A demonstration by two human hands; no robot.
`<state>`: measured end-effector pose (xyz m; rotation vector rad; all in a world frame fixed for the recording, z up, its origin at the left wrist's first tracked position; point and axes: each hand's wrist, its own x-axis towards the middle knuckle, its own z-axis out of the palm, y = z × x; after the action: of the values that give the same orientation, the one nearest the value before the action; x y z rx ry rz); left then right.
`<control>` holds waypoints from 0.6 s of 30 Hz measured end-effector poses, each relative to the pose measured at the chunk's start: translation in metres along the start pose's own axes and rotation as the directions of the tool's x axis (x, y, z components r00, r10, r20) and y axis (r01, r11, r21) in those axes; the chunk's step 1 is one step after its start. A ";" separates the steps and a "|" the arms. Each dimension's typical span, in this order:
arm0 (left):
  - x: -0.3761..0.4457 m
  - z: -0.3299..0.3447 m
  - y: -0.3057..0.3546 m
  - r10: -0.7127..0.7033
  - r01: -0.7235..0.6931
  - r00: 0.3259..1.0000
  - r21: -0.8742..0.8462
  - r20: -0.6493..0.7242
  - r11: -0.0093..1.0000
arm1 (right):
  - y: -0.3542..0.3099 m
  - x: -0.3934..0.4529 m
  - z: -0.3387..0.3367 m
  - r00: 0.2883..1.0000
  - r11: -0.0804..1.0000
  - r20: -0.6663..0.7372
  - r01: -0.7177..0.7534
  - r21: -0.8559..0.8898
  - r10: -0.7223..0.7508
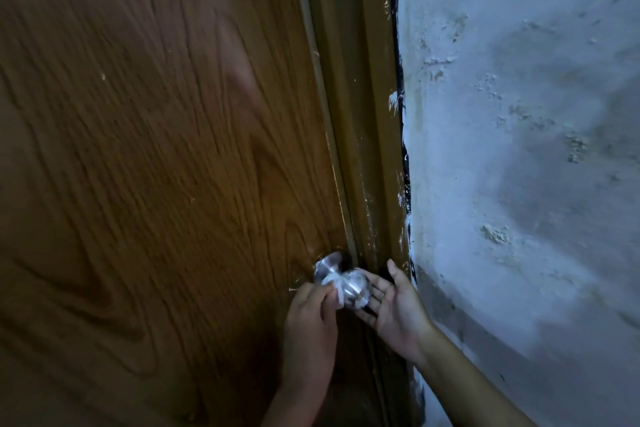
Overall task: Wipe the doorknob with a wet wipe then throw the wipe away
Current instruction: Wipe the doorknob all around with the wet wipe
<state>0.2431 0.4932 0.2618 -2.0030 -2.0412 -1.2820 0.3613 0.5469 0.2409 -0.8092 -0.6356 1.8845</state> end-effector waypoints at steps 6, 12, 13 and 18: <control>0.013 -0.001 0.009 0.073 -0.073 0.997 -0.004 0.016 0.997 | -0.001 0.000 0.001 1.000 1.000 -0.002 -0.009 -0.019 0.009; 0.028 -0.001 0.014 0.118 -0.122 0.985 0.030 0.124 0.992 | 0.000 -0.001 0.000 1.000 1.000 -0.021 -0.007 0.009 0.008; 0.023 -0.002 0.012 0.114 -0.115 0.990 0.014 0.085 0.993 | 0.001 -0.001 -0.001 1.000 1.000 -0.024 -0.009 0.012 0.010; 0.012 -0.004 0.001 0.053 -0.053 0.998 0.020 0.019 0.998 | 0.001 0.003 -0.002 1.000 1.000 -0.003 -0.014 0.012 0.014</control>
<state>0.2398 0.5011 0.2714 -2.0533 -1.9858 -1.2331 0.3612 0.5491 0.2382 -0.8102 -0.6180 1.8979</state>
